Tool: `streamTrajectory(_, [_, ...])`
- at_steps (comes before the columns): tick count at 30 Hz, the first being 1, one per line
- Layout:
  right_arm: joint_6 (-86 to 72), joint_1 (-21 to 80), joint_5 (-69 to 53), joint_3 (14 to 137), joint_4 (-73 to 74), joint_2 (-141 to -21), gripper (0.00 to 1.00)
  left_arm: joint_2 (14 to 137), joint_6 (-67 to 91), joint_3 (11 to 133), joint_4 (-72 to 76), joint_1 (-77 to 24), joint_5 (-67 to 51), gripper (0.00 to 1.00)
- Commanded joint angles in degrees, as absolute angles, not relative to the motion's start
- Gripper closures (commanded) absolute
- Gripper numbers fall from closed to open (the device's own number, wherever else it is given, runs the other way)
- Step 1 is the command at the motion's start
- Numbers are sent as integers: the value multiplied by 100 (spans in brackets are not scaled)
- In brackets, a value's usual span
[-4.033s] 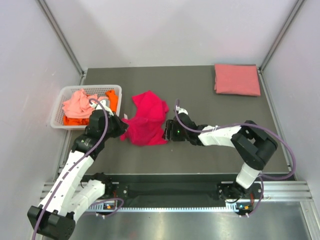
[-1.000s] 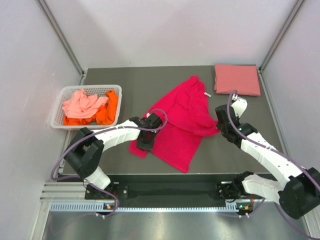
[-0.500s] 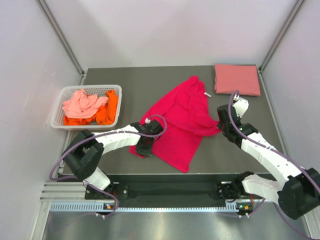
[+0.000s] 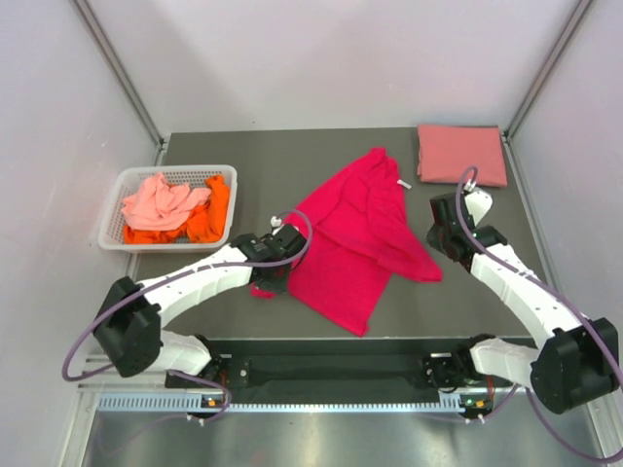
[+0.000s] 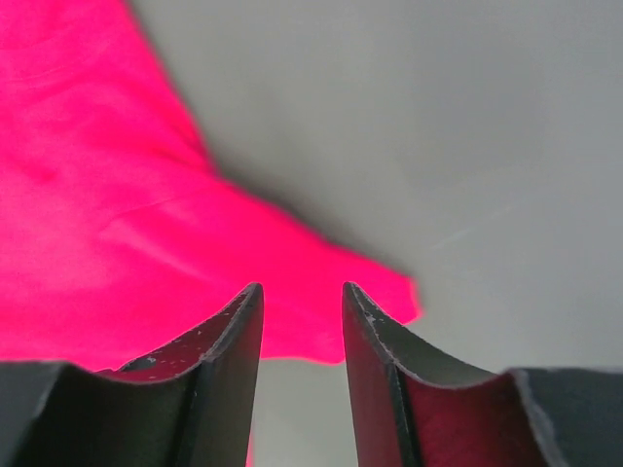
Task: Fold and stack the t-shirts
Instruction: Flatten the tshirt out
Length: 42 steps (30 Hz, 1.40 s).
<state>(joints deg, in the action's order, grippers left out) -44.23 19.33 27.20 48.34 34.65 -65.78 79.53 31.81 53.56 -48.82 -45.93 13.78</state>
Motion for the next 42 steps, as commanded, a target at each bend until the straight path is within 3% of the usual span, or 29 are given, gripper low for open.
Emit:
streamTrajectory(1, [-4675, 2012, 1935, 4940, 3016, -6556, 61, 7603, 3252, 5546, -5186, -4614, 1547, 100])
streamTrajectory(12, [-6282, 2776, 1090, 4966, 2724, -7997, 62, 7155, 3173, 5660, -5186, -4606, 1582, 100])
streamTrajectory(20, [-7918, 3278, 624, 4149, 1768, -8200, 60, 7172, 3050, 5774, -5256, -4614, 1617, 100])
streamTrajectory(36, [-7094, 3357, 1555, 4464, 1555, -8560, 62, 7058, 3006, 5827, -5326, -4614, 1608, 100])
streamTrajectory(42, [-6750, 3463, 1933, 4693, 1784, -8797, 69, 7058, 3015, 5836, -5352, -4614, 1617, 100])
